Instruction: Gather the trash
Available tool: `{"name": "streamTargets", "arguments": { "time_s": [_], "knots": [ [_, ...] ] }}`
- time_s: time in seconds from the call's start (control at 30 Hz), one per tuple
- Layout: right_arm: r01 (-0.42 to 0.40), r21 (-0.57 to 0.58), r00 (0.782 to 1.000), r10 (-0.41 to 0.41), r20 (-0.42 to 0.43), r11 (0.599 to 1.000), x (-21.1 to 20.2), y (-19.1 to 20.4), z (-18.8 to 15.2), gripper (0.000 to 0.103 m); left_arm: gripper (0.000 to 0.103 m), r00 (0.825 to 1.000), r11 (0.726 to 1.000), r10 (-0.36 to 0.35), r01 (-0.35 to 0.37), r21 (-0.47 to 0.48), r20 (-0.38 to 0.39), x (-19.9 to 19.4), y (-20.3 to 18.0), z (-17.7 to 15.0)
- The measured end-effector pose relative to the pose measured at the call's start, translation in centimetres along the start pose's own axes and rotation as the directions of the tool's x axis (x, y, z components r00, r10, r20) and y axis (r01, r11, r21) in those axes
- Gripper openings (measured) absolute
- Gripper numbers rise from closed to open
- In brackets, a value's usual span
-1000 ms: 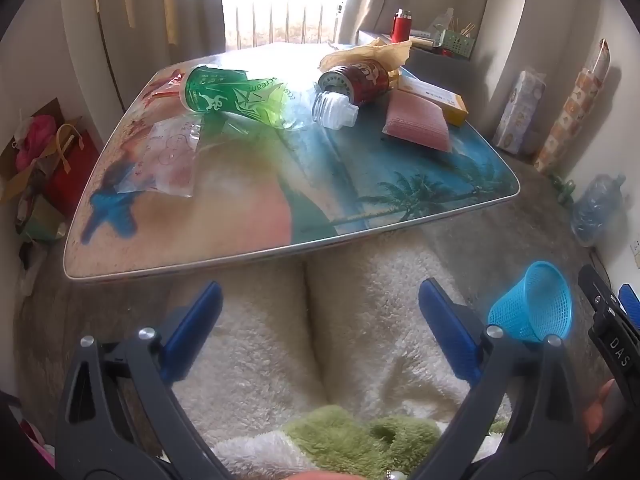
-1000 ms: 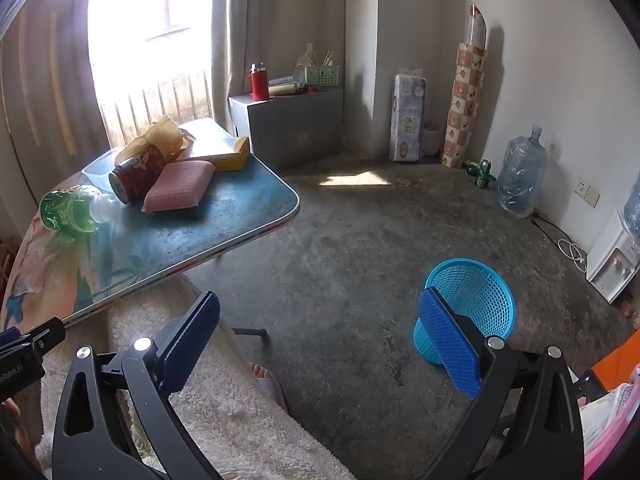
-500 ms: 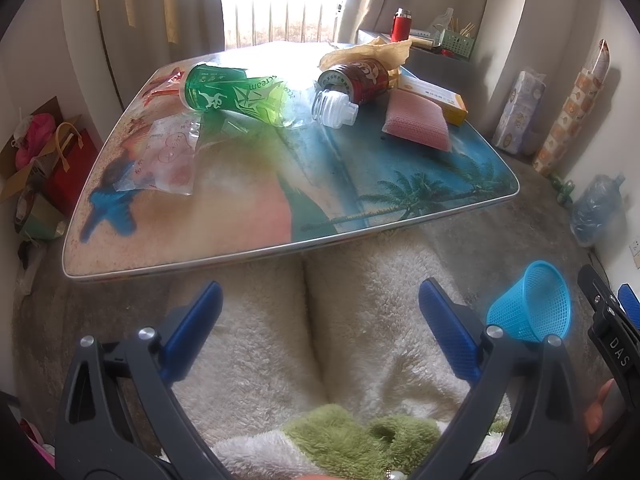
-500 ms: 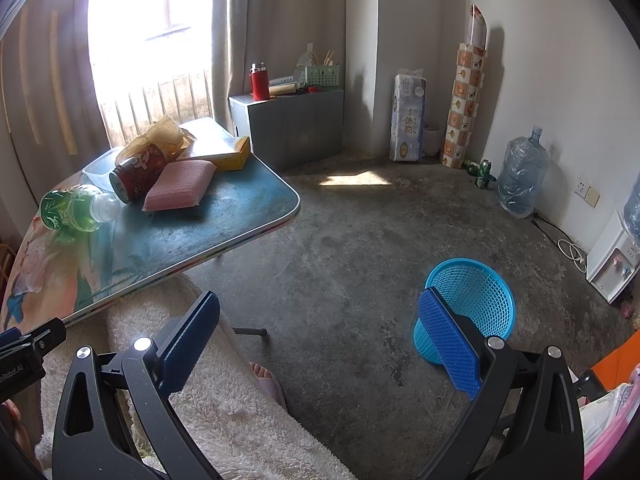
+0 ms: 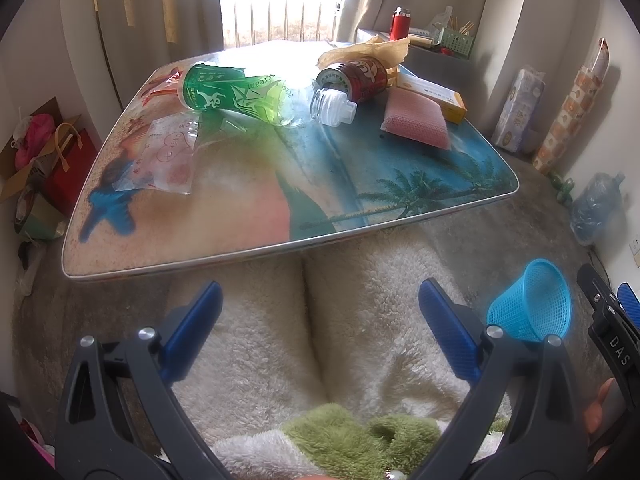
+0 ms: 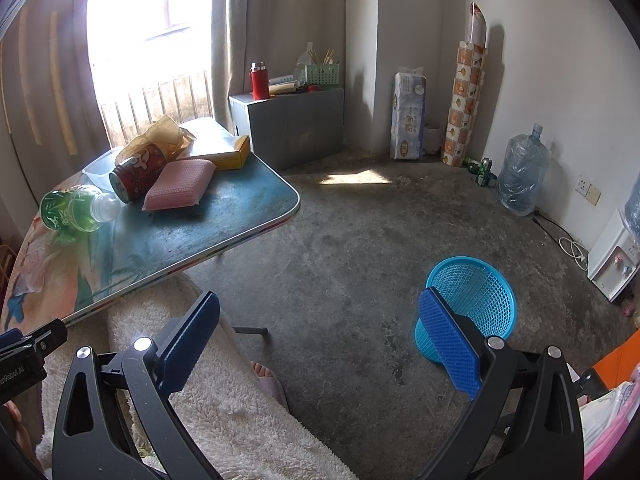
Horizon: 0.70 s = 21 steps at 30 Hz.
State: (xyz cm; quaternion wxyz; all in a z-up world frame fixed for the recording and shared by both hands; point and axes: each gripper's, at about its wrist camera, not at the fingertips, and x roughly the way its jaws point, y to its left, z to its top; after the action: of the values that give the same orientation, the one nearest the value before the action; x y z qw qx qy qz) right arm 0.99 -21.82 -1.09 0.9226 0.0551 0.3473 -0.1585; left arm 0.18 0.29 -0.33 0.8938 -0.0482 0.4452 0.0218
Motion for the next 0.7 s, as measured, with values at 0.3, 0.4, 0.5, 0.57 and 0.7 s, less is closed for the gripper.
{"name": "streamTargets", "arguments": {
  "time_s": [0.3, 0.4, 0.5, 0.57, 0.7],
  "knots": [
    [-0.001, 0.002, 1.0, 0.001, -0.004, 1.0, 0.15, 0.41, 0.1, 0.097, 0.095, 1.0, 1.0, 0.001, -0.001, 0.0, -0.002, 0.04, 0.02, 0.01],
    [-0.001, 0.002, 1.0, 0.001, -0.004, 1.0, 0.16, 0.42, 0.08, 0.097, 0.095, 1.0, 1.0, 0.001, -0.001, 0.0, -0.001, -0.28, 0.27, -0.35],
    [-0.001, 0.002, 1.0, 0.001, -0.004, 1.0, 0.14, 0.33, 0.15, 0.097, 0.095, 1.0, 1.0, 0.001, -0.001, 0.001, -0.001, -0.28, 0.21, -0.31],
    [-0.001, 0.003, 1.0, 0.001, -0.004, 1.0, 0.12, 0.31, 0.18, 0.097, 0.095, 1.0, 1.0, 0.001, -0.001, 0.0, -0.001, -0.28, 0.19, -0.28],
    [-0.004, 0.004, 1.0, 0.004, -0.006, 1.0, 0.39, 0.43, -0.2, 0.097, 0.095, 1.0, 1.0, 0.002, -0.002, -0.001, 0.001, -0.31, 0.16, -0.36]
  ]
}}
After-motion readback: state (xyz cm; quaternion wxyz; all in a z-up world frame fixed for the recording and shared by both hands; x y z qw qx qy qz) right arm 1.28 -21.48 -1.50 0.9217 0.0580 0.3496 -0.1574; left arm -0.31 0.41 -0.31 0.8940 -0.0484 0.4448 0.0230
